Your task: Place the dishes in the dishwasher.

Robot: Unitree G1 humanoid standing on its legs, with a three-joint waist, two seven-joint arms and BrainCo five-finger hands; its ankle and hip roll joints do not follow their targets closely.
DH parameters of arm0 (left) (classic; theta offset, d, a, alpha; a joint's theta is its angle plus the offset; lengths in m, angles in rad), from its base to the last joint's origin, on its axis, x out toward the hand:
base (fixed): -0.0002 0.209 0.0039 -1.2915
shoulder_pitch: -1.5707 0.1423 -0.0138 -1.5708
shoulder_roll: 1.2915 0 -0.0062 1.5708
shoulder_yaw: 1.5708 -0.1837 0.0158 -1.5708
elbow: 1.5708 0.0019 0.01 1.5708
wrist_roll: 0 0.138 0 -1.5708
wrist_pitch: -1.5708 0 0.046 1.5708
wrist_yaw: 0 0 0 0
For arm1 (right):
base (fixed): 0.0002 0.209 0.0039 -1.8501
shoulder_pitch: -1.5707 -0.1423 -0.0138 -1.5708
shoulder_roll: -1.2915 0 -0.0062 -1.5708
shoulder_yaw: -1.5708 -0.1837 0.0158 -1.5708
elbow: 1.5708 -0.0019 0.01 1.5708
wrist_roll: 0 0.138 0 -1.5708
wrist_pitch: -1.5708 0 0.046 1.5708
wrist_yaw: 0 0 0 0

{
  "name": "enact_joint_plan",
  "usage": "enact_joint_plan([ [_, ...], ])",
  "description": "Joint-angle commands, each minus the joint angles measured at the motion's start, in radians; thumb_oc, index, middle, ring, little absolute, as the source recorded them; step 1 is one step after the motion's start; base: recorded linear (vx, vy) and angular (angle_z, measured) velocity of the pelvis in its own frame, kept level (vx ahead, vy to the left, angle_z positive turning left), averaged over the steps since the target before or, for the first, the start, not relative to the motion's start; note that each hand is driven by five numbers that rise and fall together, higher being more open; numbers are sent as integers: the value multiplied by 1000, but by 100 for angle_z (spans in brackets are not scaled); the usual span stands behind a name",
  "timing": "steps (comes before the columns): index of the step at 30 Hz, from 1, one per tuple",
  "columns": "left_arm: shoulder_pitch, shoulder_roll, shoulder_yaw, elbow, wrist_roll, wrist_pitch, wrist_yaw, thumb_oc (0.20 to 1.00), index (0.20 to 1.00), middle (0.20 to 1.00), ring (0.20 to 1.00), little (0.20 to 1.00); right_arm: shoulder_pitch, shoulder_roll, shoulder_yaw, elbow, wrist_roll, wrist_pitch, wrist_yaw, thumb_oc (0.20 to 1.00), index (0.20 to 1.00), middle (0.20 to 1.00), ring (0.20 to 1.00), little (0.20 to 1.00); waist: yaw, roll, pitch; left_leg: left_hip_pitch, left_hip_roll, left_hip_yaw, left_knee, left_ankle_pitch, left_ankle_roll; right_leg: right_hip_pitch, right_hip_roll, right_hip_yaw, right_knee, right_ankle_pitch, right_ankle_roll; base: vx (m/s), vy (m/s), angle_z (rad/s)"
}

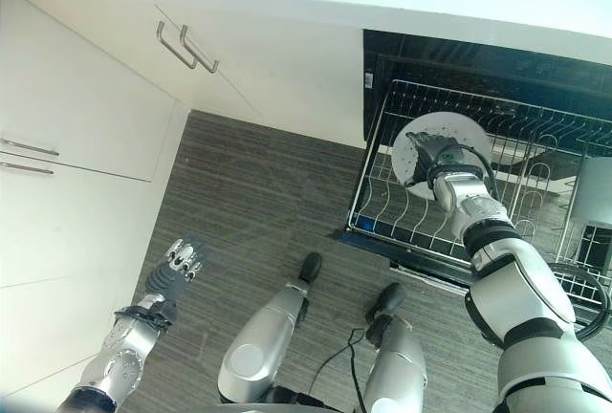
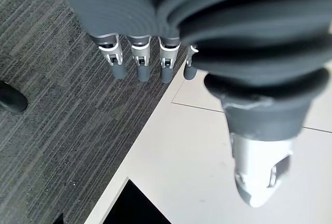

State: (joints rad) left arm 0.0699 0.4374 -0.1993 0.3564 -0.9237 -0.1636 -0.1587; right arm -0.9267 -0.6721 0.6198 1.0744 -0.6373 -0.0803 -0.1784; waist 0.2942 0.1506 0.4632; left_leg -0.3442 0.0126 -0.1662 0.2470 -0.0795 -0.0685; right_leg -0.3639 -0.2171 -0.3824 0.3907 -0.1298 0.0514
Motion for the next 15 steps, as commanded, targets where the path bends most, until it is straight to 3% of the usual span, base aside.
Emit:
enact_joint_plan([
  [1, 13, 45, -25, -50, -4, -38, 2, 1000, 1000, 1000, 1000, 1000, 14, -1, 6, 22, 156, 5, 97, 1000, 1000, 1000, 1000, 1000, 2, -33, -11, -62, 27, 85, 53, -12, -29, 27, -12, 78, -91, 34, 82, 41, -55, -1],
  [8, 16, 66, 2, -94, 19, 6, 32, 1000, 1000, 1000, 1000, 1000, 69, 0, -69, 28, 377, 21, 203, 1000, 1000, 1000, 1000, 1000, 2, -68, -16, -23, 36, 90, 53, -22, -29, 62, 4, 87, -91, 31, 77, 41, -45, 0],
  [11, 28, 63, 9, -102, 31, 20, 31, 1000, 1000, 1000, 1000, 1000, 120, -4, -128, 0, 543, 40, 230, 1000, 1000, 1000, 1000, 1000, -6, -81, -28, 5, 45, 104, 53, -29, -29, 89, 1, 88, -91, 30, 79, 87, 20, -4],
  [14, 47, 55, 23, -117, 47, 36, 37, 1000, 1000, 1000, 1000, 1000, 189, 7, -229, -78, 819, 56, 246, 1000, 1000, 1000, 1000, 1000, -21, -99, -45, 44, 56, 124, 53, -43, -28, 122, -2, 89, -91, 29, 82, 125, 37, -9],
  [15, 55, 43, 30, -114, 58, 36, 42, 1000, 1000, 1000, 1000, 1000, 229, 27, -303, -146, 1012, 94, 262, 1000, 1000, 1000, 1000, 1000, -35, -108, -55, 62, 62, 133, 53, -50, -27, 135, 0, 94, -91, 28, 82, 149, 60, -12],
])
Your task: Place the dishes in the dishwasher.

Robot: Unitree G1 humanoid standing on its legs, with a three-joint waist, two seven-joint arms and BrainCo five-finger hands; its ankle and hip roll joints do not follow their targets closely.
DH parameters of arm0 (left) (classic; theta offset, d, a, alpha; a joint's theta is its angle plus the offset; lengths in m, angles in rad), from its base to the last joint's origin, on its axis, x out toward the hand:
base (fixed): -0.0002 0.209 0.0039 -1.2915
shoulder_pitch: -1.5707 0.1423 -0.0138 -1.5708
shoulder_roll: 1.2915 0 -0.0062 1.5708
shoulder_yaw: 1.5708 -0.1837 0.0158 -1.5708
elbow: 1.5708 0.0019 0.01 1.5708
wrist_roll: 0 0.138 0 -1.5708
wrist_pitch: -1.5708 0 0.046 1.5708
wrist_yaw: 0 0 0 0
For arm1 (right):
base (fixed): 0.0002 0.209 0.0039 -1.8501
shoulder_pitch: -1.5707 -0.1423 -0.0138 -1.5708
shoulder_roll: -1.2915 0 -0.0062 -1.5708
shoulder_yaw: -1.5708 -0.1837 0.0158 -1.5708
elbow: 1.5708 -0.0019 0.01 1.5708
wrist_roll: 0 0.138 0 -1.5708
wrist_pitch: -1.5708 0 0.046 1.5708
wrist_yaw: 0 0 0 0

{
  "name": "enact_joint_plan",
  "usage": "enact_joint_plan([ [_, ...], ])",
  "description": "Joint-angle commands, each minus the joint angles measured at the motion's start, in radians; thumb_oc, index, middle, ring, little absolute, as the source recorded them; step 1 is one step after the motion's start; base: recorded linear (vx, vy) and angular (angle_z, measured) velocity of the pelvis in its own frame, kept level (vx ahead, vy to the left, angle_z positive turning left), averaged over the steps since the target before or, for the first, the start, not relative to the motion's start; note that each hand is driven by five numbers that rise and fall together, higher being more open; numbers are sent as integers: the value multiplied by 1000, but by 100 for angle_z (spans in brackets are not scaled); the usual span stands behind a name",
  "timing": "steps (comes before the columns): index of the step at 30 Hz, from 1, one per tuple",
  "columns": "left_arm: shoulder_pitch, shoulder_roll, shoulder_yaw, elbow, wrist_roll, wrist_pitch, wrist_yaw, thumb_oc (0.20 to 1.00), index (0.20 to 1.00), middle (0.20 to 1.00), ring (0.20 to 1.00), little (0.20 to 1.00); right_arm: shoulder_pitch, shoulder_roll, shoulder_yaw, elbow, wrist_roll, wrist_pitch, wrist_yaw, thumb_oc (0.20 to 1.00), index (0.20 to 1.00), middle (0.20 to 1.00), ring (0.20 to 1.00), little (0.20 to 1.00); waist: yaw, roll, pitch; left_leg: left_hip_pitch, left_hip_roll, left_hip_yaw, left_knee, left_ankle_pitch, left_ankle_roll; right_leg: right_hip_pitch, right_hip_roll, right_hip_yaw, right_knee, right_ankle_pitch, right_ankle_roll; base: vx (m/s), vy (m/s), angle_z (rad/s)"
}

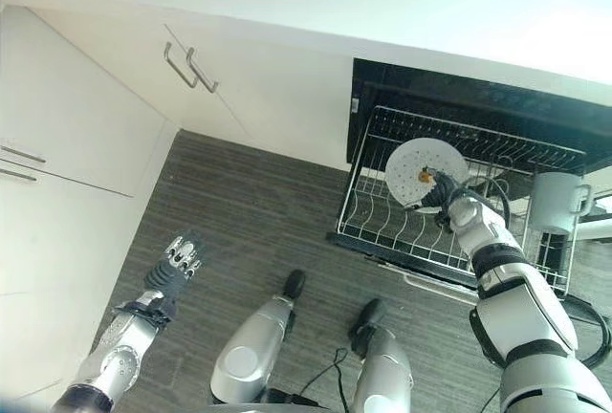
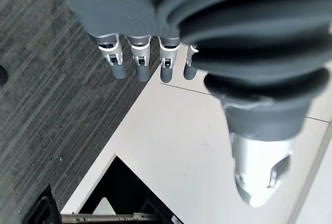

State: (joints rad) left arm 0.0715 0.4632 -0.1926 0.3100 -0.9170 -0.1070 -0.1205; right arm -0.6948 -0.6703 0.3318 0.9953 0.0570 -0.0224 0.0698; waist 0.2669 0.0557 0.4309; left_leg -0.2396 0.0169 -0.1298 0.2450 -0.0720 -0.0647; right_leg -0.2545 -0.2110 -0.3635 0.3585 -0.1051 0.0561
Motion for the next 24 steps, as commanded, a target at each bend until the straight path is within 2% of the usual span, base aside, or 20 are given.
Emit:
enact_joint_plan([
  [1, 63, 8, 30, -65, 59, -20, 10, 1000, 1000, 1000, 1000, 1000, 48, 47, -77, -133, 426, 52, 33, 1000, 1000, 1000, 1000, 1000, -19, -20, -30, -26, 62, 103, 55, -64, -29, 38, -2, 82, -59, 0, 77, 182, 76, -19],
  [2, 77, -6, 38, -58, 68, -21, 12, 1000, 1000, 1000, 1000, 1000, 110, 85, -123, -193, 511, 38, 48, 1000, 1000, 1000, 1000, 1000, -34, -28, -42, -9, 63, 109, 55, -72, -26, 49, 3, 93, -59, -3, 76, 187, 79, -28],
  [4, 106, -32, 55, -55, 88, -22, 21, 1000, 1000, 1000, 1000, 1000, 233, 131, -180, -377, 576, 58, 63, 1000, 1000, 1000, 1000, 1000, -67, -43, -67, 17, 64, 121, 55, -78, -18, 64, 10, 111, -59, -3, 77, 190, 82, -39],
  [8, 170, -92, 93, -36, 123, -26, 34, 1000, 1000, 1000, 1000, 1000, 445, 224, -288, -633, 623, 94, 99, 1000, 1000, 1000, 1000, 1000, -131, -65, -130, 74, 73, 154, 55, -93, -7, 103, 30, 155, -59, -15, 76, 203, 76, -44],
  [11, 200, -135, 120, -10, 146, -37, 39, 1000, 1000, 1000, 1000, 1000, 558, 296, -346, -788, 625, 94, 85, 1000, 1000, 1000, 1000, 1000, -181, -78, -160, 111, 78, 178, 55, -107, 2, 125, 46, 189, -59, -26, 76, 123, 38, -38],
  [14, 217, -167, 137, 20, 161, -55, 38, 1000, 1000, 1000, 1000, 1000, 642, 351, -390, -866, 697, 94, 66, 1000, 1000, 1000, 1000, 1000, -219, -84, -178, 139, 77, 197, 55, -121, 9, 141, 58, 217, -59, -37, 76, 76, 27, -29],
  [17, 240, -192, 151, 38, 165, -70, 41, 1000, 1000, 1000, 1000, 1000, 735, 380, -409, -936, 702, 52, 13, 1000, 1000, 1000, 1000, 1000, -253, -84, -197, 163, 79, 220, 55, -131, 15, 156, 67, 239, -59, -46, 75, 78, 18, -31],
  [19, 246, -203, 157, 49, 162, -79, 45, 1000, 1000, 1000, 1000, 1000, 777, 401, -413, -939, 711, 38, -3, 1000, 1000, 1000, 1000, 1000, -271, -81, -204, 177, 81, 232, 55, -139, 18, 163, 71, 248, -59, -52, 75, 53, 14, -14],
  [24, 259, -217, 167, 59, 165, -81, 58, 1000, 1000, 1000, 1000, 1000, 868, 424, -420, -893, 739, 55, -63, 1000, 1000, 1000, 1000, 1000, -304, -71, -212, 199, 84, 257, 55, -149, 25, 175, 78, 261, -59, -59, 72, 19, 2, -20],
])
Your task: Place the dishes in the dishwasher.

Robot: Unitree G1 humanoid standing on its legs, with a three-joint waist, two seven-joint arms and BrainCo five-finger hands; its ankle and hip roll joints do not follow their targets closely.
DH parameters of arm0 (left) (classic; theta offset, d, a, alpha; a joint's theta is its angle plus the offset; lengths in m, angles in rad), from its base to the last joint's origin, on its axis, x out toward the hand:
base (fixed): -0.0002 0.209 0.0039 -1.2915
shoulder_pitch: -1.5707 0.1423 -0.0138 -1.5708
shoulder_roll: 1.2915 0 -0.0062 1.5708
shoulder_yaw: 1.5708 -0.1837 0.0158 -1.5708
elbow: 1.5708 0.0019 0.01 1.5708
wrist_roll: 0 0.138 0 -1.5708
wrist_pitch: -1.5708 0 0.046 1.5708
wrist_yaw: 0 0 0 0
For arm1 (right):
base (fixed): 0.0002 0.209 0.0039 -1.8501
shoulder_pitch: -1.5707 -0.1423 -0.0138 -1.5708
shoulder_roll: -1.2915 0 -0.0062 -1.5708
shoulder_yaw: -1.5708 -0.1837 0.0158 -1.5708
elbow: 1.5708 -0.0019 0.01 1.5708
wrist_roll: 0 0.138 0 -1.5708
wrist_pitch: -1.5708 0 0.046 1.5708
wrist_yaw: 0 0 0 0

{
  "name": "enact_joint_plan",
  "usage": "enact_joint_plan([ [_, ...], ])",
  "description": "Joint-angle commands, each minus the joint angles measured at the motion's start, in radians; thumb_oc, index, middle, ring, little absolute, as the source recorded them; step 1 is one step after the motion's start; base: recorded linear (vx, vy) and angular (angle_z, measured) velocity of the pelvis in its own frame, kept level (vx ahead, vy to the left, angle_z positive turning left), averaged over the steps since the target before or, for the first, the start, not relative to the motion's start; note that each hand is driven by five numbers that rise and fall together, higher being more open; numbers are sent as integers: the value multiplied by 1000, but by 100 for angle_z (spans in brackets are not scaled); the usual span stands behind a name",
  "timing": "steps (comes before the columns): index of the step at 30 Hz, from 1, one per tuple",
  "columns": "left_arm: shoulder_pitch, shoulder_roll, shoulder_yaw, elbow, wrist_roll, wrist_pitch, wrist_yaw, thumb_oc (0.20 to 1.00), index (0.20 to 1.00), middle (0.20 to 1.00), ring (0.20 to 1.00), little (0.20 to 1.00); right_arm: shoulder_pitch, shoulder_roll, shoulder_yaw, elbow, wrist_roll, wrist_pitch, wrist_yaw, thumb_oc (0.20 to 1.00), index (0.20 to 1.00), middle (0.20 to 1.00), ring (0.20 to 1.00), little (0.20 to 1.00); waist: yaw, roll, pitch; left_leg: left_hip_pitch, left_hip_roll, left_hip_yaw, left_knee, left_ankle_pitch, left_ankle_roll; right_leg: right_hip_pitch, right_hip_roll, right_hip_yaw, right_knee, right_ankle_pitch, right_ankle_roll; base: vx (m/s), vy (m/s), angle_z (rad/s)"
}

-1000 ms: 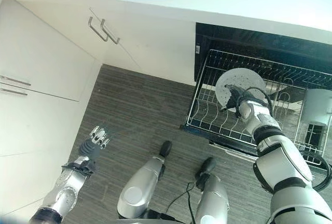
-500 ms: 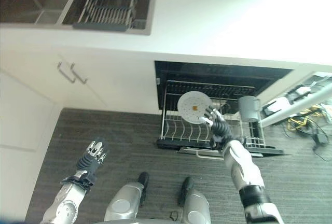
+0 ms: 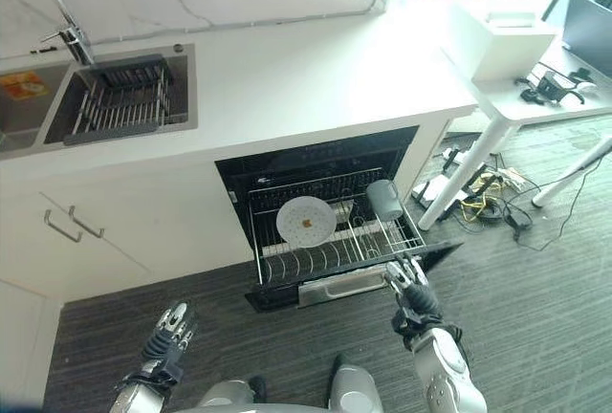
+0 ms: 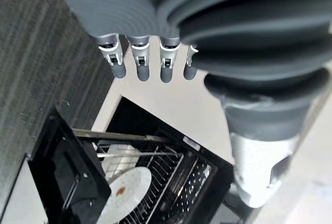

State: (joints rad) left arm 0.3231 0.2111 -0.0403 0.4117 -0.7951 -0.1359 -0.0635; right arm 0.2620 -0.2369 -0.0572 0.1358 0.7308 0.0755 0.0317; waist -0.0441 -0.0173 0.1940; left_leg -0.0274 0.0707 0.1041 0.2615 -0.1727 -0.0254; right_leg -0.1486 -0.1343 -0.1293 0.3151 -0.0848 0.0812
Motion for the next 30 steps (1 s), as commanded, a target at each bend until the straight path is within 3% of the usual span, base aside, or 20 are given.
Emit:
enact_joint_plan([
  [1, 10, 35, 17, -42, 42, -52, 4, 1000, 1000, 1000, 1000, 1000, -78, -5, -29, -17, 106, -12, -28, 1000, 1000, 1000, 1000, 1000, 2, 4, 24, -11, 29, 25, 39, -50, -14, 71, 3, 28, -15, -81, 46, 13, -2, -18],
  [6, 6, 39, 17, -28, 44, -45, 13, 1000, 1000, 1000, 1000, 1000, -62, 23, 7, 73, 191, 73, -47, 1000, 1000, 1000, 1000, 1000, 2, 12, 17, -5, 25, 27, 39, -53, -14, 79, 3, 20, -15, -86, 44, 13, -5, -5],
  [8, 7, 35, 11, -37, 55, 9, 25, 1000, 1000, 1000, 1000, 1000, -57, 17, 38, 114, 249, 109, -31, 1000, 1000, 1000, 1000, 1000, 8, 16, 13, -6, 24, 23, 39, -52, -17, 81, 2, 12, -15, -88, 41, 15, -9, 1],
  [9, -2, 30, -2, -6, 63, -13, 15, 1000, 1000, 1000, 1000, 1000, -75, 31, 48, 179, 220, 64, -39, 1000, 1000, 1000, 1000, 1000, 14, 17, 12, -11, 23, 19, 39, -49, -20, 78, 0, 10, -15, -86, 42, -14, -35, 4],
  [11, -33, 51, -18, -26, 58, 24, 48, 1000, 1000, 1000, 1000, 1000, -129, 35, 65, 217, 259, 96, -59, 1000, 1000, 1000, 1000, 1000, 26, 25, 16, -19, 24, 11, 39, -44, -25, 77, -6, -8, -15, -83, 43, -8, -37, 8],
  [15, -48, 71, -28, 33, 43, -10, 47, 1000, 1000, 1000, 1000, 1000, -171, 37, 73, 248, 375, 122, -96, 1000, 1000, 1000, 1000, 1000, 34, 40, 18, -23, 45, 21, 39, -32, -33, 84, -12, -36, -15, -86, 36, 67, -38, 20],
  [17, -52, 79, -38, 50, 63, -10, 34, 1000, 1000, 1000, 1000, 1000, -181, 39, 60, 293, 460, 114, -85, 1000, 1000, 1000, 1000, 1000, 24, 50, 14, -18, 101, 94, 39, -8, -57, 90, -25, -84, -15, -91, 32, 82, -36, 41],
  [18, -53, 78, -40, 57, 73, -9, 27, 1000, 1000, 1000, 1000, 1000, -185, 38, 53, 307, 480, 114, -87, 1000, 1000, 1000, 1000, 1000, 23, 52, 12, -14, 108, 115, 39, -1, -63, 91, -32, -97, -15, -91, 30, 65, -39, 93],
  [21, -80, 84, -60, 68, 127, 8, -30, 1000, 1000, 1000, 1000, 1000, -201, 25, 11, 334, 568, 83, -92, 1000, 1000, 1000, 1000, 1000, 9, 59, 34, -29, 142, 286, 39, 54, -79, 104, -71, -167, -15, -80, 36, -12, 17, 112],
  [22, -92, 92, -69, 70, 137, 1, -40, 1000, 1000, 1000, 1000, 1000, -215, 14, 2, 367, 618, 73, -72, 1000, 1000, 1000, 1000, 1000, 11, 64, 49, -41, 142, 283, 39, 50, -72, 110, -75, -170, -15, -83, 41, -37, 85, 114],
  [25, -68, 114, -77, 40, 122, 4, -14, 1000, 1000, 1000, 1000, 1000, -253, 11, -4, 415, 634, 78, -69, 1000, 1000, 1000, 1000, 1000, 34, 81, 42, -63, 83, 163, 39, 1, -46, 82, -75, -150, -15, -66, 62, -6, 71, 35],
  [30, -59, 138, -80, 54, 96, -7, -11, 1000, 1000, 1000, 1000, 1000, -324, -4, -28, 502, 622, 57, -45, 1000, 1000, 1000, 1000, 1000, 57, 92, 37, -68, 35, 110, 39, -19, -29, 60, -85, -148, -15, -40, 68, 12, 33, 2],
])
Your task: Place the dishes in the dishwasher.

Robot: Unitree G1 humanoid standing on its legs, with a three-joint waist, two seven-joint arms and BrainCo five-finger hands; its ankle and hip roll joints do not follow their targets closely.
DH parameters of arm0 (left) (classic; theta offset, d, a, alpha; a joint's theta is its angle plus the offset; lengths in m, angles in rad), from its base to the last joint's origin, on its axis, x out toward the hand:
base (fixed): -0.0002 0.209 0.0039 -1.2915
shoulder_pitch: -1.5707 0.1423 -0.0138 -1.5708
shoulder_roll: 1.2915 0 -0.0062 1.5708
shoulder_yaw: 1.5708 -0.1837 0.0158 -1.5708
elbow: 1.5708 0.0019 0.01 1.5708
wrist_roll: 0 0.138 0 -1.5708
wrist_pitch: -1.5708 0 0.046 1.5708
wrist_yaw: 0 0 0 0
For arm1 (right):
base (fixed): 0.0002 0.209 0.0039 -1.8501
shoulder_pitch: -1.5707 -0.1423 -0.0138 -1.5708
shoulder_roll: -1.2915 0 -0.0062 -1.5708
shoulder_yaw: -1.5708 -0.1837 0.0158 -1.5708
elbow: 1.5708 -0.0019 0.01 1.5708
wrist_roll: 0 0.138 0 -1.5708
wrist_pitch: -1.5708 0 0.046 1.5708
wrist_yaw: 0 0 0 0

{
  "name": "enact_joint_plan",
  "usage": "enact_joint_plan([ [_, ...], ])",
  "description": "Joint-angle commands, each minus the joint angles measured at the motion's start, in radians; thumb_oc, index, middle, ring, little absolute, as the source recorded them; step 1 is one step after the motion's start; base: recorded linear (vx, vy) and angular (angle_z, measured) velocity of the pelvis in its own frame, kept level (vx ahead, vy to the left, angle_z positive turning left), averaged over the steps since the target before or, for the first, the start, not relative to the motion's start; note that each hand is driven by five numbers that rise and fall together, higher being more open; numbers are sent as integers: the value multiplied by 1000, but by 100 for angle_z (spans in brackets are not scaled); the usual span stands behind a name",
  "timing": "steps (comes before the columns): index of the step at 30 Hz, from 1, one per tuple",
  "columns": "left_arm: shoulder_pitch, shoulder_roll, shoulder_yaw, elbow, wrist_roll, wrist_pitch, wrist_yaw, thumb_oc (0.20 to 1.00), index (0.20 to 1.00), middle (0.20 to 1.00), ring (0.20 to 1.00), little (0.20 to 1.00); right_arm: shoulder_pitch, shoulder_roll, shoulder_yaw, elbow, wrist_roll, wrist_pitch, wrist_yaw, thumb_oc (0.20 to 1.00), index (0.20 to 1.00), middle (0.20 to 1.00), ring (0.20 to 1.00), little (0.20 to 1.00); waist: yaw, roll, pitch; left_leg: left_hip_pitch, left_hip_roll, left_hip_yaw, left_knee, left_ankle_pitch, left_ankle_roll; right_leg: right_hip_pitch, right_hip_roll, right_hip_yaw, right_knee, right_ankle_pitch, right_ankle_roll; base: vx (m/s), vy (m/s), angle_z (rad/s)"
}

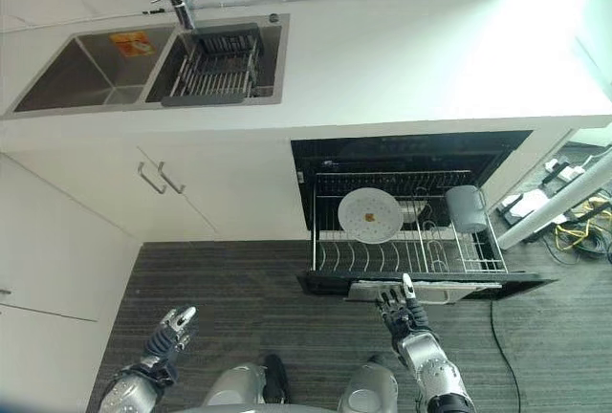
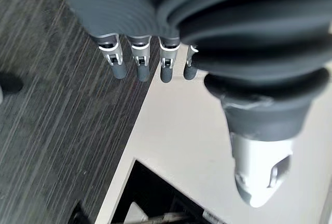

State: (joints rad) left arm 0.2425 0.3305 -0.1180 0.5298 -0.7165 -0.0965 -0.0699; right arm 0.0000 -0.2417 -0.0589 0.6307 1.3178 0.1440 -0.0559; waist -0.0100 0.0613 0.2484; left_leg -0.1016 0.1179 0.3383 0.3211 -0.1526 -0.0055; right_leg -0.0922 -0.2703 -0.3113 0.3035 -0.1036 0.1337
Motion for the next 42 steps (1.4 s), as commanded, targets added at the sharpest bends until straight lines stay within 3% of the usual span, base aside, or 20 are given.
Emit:
enact_joint_plan([
  [1, 18, 19, -7, -59, 27, -52, -11, 1000, 1000, 1000, 1000, 1000, -90, -16, -42, 27, 46, -9, 41, 1000, 1000, 1000, 1000, 1000, 30, 19, -13, 7, -21, -135, -21, -41, -44, 3, 49, 37, -3, -17, 16, 23, 94, 0],
  [10, 26, 37, -39, -73, 15, -39, -17, 1000, 1000, 1000, 1000, 1000, -271, -159, -112, 71, -43, -52, 48, 1000, 1000, 1000, 1000, 1000, 75, 75, -3, 2, -54, -152, -21, -41, -29, 4, 20, 33, -3, -8, 23, 51, 80, 9],
  [13, 4, 57, -73, -70, 21, -40, -13, 1000, 1000, 1000, 1000, 1000, -415, -283, -126, 148, -57, -46, 52, 1000, 1000, 1000, 1000, 1000, 105, 108, 16, -14, -66, -160, -21, -39, -33, -6, -1, 19, -3, -8, 29, 48, 45, 15],
  [19, -26, 59, -77, -24, -37, -47, -31, 1000, 1000, 1000, 1000, 1000, -607, -437, -151, 261, -37, 11, 83, 1000, 1000, 1000, 1000, 1000, 125, 165, 59, -71, -74, -162, -21, -17, -45, -50, -17, 10, -3, -8, 26, -37, 20, 13],
  [21, -35, 70, -80, -27, -44, -45, -60, 1000, 1000, 1000, 1000, 1000, -691, -529, -144, 279, -58, 12, 76, 1000, 1000, 1000, 1000, 1000, 132, 199, 81, -105, -74, -152, -21, -1, -57, -76, -31, -3, -3, -7, 22, -64, -44, 22],
  [25, -25, 83, -65, -15, -63, -32, -63, 1000, 1000, 1000, 1000, 1000, -807, -623, -109, 319, -134, -38, 92, 1000, 1000, 1000, 1000, 1000, 146, 225, 98, -136, -82, -169, -21, 8, -67, -105, -33, 3, -3, -10, 18, -14, -102, 30],
  [27, -2, 82, -46, 15, -48, -37, -90, 1000, 1000, 1000, 1000, 1000, -896, -683, -69, 327, -236, -104, 92, 1000, 1000, 1000, 1000, 1000, 157, 238, 101, -151, -83, -182, -21, 12, -77, -116, -31, 2, -3, -18, 11, 39, -124, 11],
  [32, 34, 87, -11, 53, -33, -58, -147, 1000, 1000, 1000, 1000, 1000, -999, -772, -25, 348, -291, -101, 72, 1000, 1000, 1000, 1000, 1000, 179, 240, 98, -168, -74, -201, -21, 17, -89, -126, -26, -14, -3, -27, 0, 3, -100, 9],
  [42, 63, 129, 41, 63, -7, -43, -182, 1000, 1000, 1000, 1000, 1000, -1072, -848, 25, 379, -297, -164, 82, 1000, 1000, 1000, 1000, 1000, 219, 171, 70, -170, -42, -239, -21, 25, -108, -115, 7, -47, -3, -34, -13, 28, -153, 9],
])
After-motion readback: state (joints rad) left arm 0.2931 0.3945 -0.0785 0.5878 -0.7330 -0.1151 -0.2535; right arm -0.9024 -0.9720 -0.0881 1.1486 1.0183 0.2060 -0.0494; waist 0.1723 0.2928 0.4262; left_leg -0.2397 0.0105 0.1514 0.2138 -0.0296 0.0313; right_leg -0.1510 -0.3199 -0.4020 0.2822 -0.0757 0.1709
